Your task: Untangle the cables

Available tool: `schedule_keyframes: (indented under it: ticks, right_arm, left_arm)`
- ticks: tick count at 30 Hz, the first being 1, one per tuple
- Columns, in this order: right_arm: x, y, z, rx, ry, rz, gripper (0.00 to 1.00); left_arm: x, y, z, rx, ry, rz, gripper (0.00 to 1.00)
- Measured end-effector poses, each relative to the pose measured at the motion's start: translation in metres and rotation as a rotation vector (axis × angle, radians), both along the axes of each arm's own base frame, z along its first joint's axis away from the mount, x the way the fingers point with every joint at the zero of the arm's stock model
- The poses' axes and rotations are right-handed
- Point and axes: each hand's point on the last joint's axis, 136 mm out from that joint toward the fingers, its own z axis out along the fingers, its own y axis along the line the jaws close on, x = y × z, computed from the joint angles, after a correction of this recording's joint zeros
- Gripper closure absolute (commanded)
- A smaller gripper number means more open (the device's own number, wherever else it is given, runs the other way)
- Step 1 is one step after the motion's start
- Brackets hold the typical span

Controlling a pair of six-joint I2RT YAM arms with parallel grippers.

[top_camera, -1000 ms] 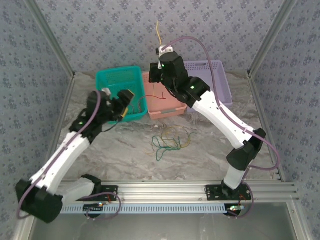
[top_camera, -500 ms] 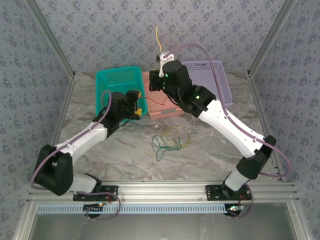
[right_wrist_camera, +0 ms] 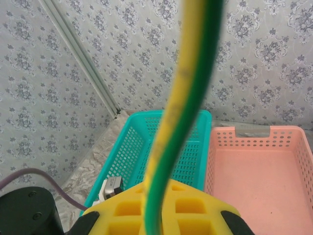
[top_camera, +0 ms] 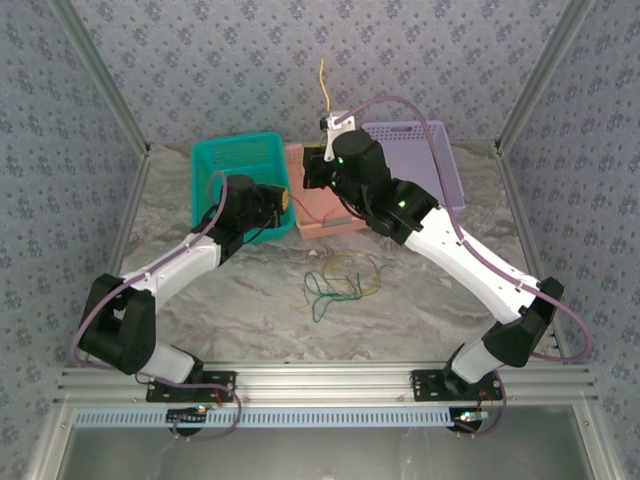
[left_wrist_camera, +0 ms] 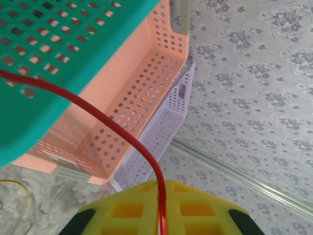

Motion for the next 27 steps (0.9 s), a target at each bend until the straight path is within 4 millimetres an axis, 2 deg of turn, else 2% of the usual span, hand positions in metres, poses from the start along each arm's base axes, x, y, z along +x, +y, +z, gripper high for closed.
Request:
schedule_keyframes:
  ticks: [3, 7, 12, 17, 22, 25, 27]
  right_arm:
    - [0.001, 0.001, -0.005, -0.004, 0.007, -0.001, 1.00]
    - [0.001, 0.001, -0.009, -0.001, 0.015, -0.004, 1.00]
    - [0.004, -0.002, -0.007, 0.010, 0.013, -0.013, 1.00]
    - [0.016, -0.009, -0.011, 0.015, 0.022, -0.046, 1.00]
    - [0.036, -0.009, -0.032, 0.005, 0.058, -0.080, 1.00]
    - [0.049, -0.005, -0.048, 0.011, 0.086, -0.095, 1.00]
    - [0.057, 0.000, -0.058, 0.026, 0.106, -0.100, 1.00]
  left_arm:
    - [0.001, 0.002, 0.004, 0.009, -0.014, -0.012, 0.99]
    - [0.000, 0.006, 0.013, 0.020, -0.043, -0.025, 1.00]
    - [-0.004, 0.003, 0.038, 0.038, -0.110, -0.075, 1.00]
    - [-0.014, -0.002, 0.071, 0.058, -0.204, -0.149, 1.00]
    - [-0.034, -0.003, 0.102, 0.067, -0.298, -0.211, 1.00]
    - [-0.037, -0.005, 0.111, 0.073, -0.328, -0.237, 1.00]
    - [-0.038, -0.006, 0.110, 0.077, -0.330, -0.248, 1.00]
